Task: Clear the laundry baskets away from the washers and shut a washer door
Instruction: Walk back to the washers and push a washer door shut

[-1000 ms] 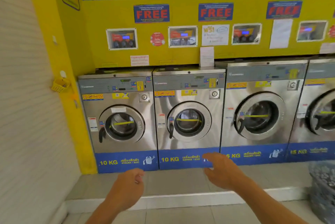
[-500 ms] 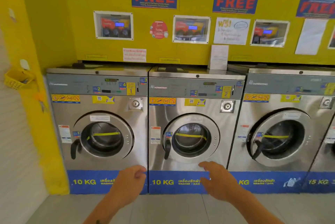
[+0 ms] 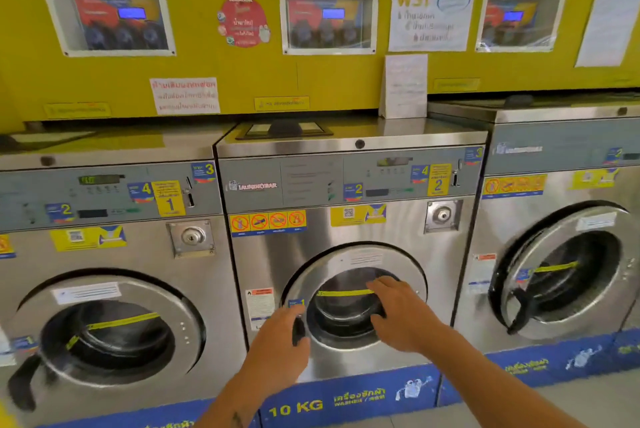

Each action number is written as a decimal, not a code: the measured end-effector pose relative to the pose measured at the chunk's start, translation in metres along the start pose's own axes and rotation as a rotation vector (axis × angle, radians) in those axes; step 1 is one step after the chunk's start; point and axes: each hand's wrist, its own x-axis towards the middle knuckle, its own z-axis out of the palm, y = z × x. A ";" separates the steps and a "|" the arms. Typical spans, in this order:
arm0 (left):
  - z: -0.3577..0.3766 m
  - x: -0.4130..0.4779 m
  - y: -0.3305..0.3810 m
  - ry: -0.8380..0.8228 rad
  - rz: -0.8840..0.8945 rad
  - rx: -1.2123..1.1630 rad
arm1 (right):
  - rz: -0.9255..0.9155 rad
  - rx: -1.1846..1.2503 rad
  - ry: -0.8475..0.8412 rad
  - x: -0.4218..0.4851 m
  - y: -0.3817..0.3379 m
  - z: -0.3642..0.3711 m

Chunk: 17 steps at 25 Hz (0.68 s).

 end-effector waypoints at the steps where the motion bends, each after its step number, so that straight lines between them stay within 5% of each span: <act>1: 0.008 0.022 0.001 0.005 -0.011 0.009 | -0.022 -0.027 -0.017 0.026 0.007 0.002; 8: 0.063 0.165 -0.017 0.071 -0.121 0.148 | -0.195 -0.262 -0.119 0.166 0.053 0.034; 17: 0.102 0.205 -0.049 0.186 -0.174 0.178 | -0.261 -0.292 -0.083 0.195 0.069 0.054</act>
